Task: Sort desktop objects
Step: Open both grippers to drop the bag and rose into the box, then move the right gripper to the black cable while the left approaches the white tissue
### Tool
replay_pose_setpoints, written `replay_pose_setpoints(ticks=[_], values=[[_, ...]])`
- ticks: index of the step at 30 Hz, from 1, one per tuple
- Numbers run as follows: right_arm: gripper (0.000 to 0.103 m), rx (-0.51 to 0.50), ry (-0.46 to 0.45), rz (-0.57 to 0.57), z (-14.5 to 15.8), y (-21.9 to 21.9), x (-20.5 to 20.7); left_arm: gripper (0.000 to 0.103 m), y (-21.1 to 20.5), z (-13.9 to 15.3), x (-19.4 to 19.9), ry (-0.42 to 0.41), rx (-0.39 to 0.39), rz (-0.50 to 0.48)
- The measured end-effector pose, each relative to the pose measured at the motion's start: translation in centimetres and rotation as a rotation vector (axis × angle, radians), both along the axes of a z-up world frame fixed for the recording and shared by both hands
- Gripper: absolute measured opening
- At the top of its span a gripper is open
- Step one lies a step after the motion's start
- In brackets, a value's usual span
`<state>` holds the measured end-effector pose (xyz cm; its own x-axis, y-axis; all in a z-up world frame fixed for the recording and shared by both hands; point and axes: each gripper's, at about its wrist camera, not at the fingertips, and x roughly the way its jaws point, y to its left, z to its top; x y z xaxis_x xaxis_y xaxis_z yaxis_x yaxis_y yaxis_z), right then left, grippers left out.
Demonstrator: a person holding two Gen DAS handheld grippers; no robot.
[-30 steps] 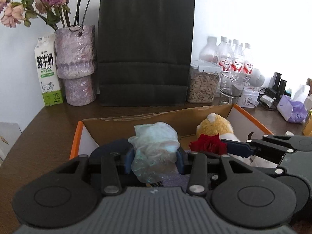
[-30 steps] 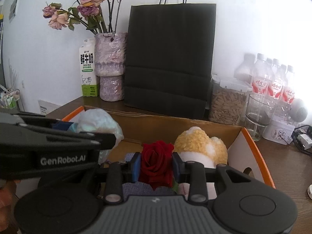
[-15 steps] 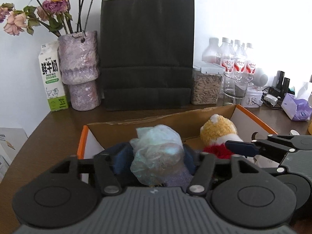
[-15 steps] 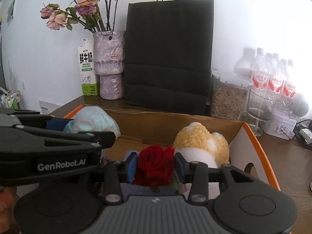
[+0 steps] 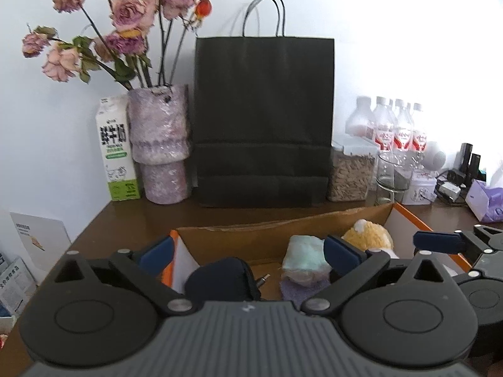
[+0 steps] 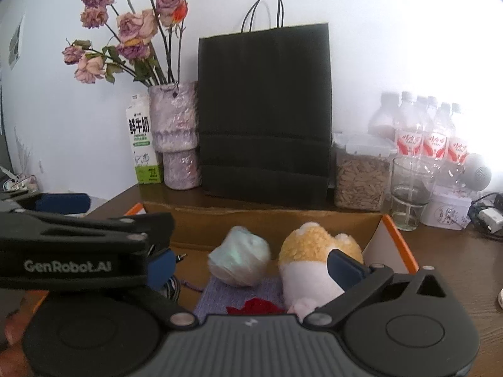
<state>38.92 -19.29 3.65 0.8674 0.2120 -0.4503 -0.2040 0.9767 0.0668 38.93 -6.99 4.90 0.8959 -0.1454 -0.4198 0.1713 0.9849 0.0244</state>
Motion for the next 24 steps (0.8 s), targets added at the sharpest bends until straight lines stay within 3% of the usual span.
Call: replay_pose_setpoints(ticks=[15,24], values=[[0.103,-0.016,-0.086,0.002,3.8,-0.4,-5.4,0.103,2.8,4.2,-5.6,-0.083,-0.003,0.053],[0.103,-0.032,-0.092,-0.007,4.3,-2.0,-10.5,0.103,5.6,4.4,-10.0,-0.078,0.012,0.105]])
